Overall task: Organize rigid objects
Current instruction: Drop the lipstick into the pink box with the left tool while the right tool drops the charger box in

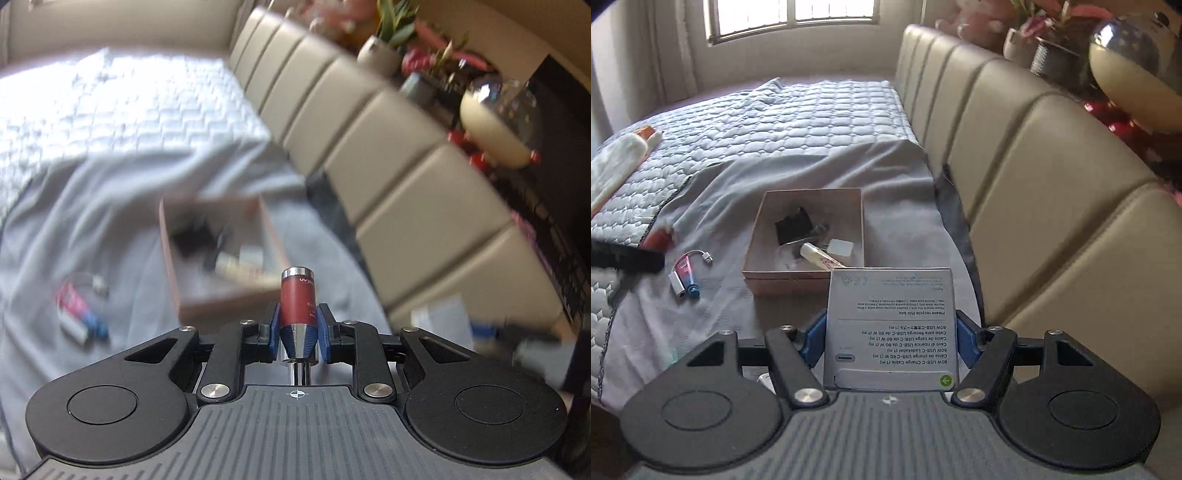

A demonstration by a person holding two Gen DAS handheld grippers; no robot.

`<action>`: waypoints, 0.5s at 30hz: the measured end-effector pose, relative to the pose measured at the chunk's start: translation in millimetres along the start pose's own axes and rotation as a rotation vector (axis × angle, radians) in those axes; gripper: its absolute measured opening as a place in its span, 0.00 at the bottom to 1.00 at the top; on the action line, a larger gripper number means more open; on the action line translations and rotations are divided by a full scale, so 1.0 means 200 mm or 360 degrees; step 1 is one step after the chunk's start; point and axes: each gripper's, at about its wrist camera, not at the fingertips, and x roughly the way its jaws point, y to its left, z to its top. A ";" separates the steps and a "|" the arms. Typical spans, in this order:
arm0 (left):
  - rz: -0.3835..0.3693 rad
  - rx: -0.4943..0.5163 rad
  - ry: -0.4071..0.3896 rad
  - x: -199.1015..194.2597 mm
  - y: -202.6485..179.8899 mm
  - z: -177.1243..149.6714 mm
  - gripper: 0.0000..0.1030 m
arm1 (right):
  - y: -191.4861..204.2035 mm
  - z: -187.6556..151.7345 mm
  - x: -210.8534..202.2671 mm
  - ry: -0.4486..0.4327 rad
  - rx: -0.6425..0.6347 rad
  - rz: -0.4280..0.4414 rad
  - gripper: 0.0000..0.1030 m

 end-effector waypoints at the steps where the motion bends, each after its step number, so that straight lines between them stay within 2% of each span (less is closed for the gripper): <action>1: 0.0025 0.0031 -0.0068 0.00 -0.02 0.06 0.23 | -0.02 -0.01 -0.01 -0.0025 0.0006 0.0015 0.67; 3: 0.0070 0.0021 -0.0194 0.01 -0.04 0.20 0.23 | -0.04 -0.02 -0.02 -0.0061 0.0016 0.0002 0.67; 6: 0.0054 -0.0101 -0.0236 0.06 -0.02 0.37 0.25 | -0.03 -0.03 0.00 -0.0035 0.0049 0.0051 0.67; 8: 0.0077 -0.0097 -0.0312 0.08 0.00 0.42 0.25 | -0.02 -0.03 0.00 -0.0043 0.0034 0.0071 0.67; 11: 0.0221 -0.0092 -0.0380 0.06 0.04 0.42 0.25 | 0.01 -0.04 0.00 -0.0037 0.0024 0.0092 0.67; 15: 0.0226 -0.0176 -0.0326 -0.02 0.14 0.28 0.25 | 0.03 -0.03 0.03 -0.0022 0.0005 0.0115 0.67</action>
